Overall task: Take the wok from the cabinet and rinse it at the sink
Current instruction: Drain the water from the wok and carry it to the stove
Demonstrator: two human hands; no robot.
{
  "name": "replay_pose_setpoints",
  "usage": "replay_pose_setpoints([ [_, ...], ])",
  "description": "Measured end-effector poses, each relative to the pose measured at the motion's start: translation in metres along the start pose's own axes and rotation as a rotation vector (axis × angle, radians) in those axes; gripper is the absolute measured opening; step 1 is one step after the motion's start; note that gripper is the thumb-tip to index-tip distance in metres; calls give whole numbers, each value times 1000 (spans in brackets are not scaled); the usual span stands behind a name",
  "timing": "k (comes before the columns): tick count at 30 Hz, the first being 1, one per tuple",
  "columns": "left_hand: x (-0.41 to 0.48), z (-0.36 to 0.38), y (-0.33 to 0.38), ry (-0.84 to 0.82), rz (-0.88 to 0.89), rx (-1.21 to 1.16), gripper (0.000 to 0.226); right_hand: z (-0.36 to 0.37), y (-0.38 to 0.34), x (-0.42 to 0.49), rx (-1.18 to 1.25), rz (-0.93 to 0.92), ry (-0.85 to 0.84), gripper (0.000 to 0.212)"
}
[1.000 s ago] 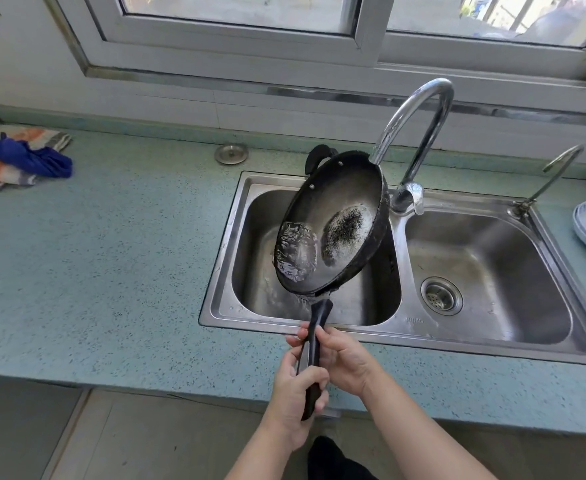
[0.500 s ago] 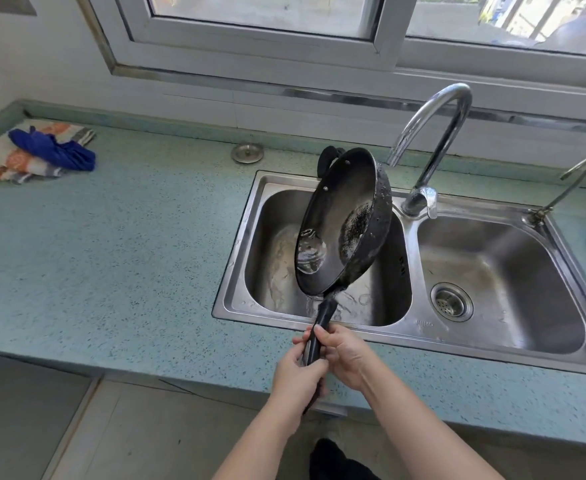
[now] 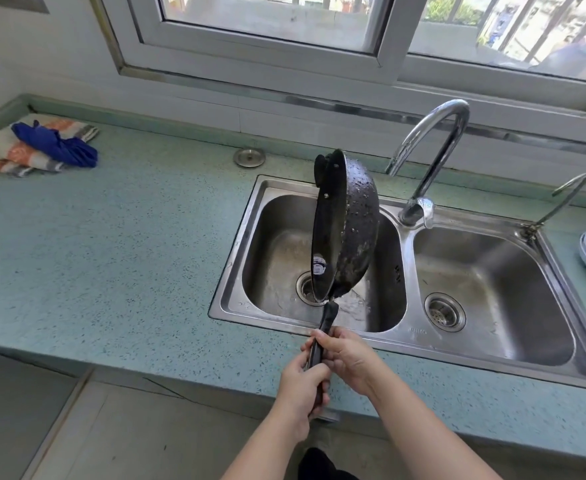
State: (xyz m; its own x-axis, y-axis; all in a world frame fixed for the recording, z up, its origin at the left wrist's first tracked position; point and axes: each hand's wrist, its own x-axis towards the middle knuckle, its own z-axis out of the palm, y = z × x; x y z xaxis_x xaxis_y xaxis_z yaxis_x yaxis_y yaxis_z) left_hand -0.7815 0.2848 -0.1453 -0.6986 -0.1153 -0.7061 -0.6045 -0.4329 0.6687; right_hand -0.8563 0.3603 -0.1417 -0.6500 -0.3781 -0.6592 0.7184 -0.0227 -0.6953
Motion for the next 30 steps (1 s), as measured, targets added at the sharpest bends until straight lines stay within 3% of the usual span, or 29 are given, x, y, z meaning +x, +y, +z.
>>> replay_pose_setpoints([
  [30,8,-25,-4,-156,-61,-211,23,16,0,3,-161,-23,40,9],
])
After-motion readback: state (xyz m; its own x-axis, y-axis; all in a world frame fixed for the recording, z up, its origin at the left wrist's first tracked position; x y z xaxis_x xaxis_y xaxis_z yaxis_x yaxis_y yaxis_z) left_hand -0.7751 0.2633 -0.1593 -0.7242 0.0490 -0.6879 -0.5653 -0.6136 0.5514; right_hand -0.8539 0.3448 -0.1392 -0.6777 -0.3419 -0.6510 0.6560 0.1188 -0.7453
